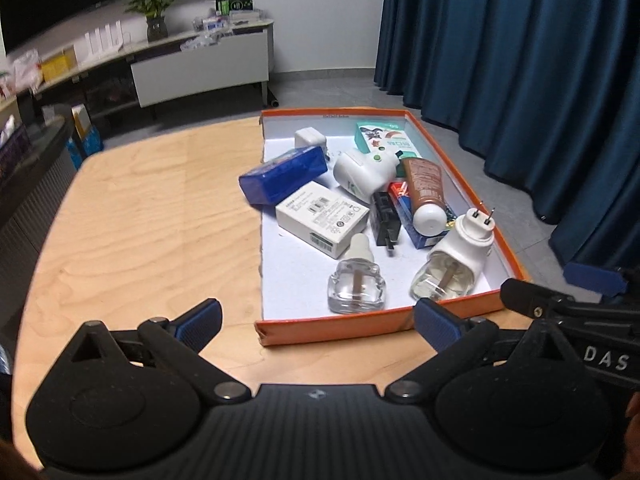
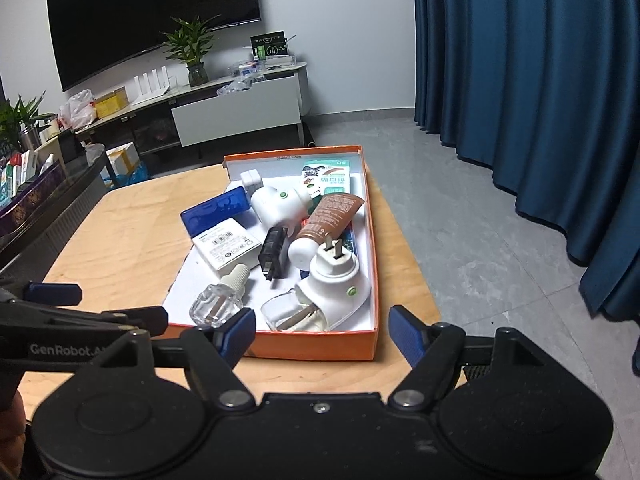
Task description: Organize rigid objects
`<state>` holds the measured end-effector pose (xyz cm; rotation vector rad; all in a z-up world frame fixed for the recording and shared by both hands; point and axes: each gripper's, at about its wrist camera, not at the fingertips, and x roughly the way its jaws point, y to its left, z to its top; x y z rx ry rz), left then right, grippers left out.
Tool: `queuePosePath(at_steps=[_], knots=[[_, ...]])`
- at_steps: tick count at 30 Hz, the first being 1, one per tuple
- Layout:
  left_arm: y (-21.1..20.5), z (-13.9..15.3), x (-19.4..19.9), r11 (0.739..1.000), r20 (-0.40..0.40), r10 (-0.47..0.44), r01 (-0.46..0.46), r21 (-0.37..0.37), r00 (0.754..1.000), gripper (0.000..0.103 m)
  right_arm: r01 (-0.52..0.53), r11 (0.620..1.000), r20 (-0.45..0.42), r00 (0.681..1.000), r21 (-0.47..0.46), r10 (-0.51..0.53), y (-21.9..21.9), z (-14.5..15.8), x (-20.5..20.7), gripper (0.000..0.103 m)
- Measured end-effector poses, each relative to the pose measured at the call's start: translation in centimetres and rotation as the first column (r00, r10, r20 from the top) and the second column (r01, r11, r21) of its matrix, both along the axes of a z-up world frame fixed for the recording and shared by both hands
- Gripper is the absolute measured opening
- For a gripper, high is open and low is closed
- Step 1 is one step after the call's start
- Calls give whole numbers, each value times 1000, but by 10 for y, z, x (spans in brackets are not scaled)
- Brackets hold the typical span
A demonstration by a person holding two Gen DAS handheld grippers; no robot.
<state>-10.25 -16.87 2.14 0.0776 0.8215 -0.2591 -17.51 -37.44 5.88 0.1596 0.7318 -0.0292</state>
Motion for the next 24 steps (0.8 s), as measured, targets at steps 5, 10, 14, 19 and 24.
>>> queuePosePath(at_steps=[5, 10, 14, 19, 24], knots=[[1, -3, 1, 1000, -3, 22, -22, 9, 1000, 103, 2, 1000, -20, 1000, 1, -2, 0, -6, 0, 87], [2, -7, 5, 998, -30, 48, -47, 49, 998, 103, -9, 1000, -35, 999, -1, 8, 4, -11, 2, 87], [2, -9, 6, 997, -34, 54, -51, 63, 998, 103, -6, 1000, -44, 999, 1, 6, 4, -14, 5, 87], [0, -11, 6, 996, -33, 47, -44, 76, 998, 103, 3, 1000, -53, 999, 0, -3, 3, -18, 6, 87], [1, -13, 8, 996, -41, 45, -42, 77, 998, 103, 6, 1000, -58, 998, -3, -6, 3, -19, 8, 87]])
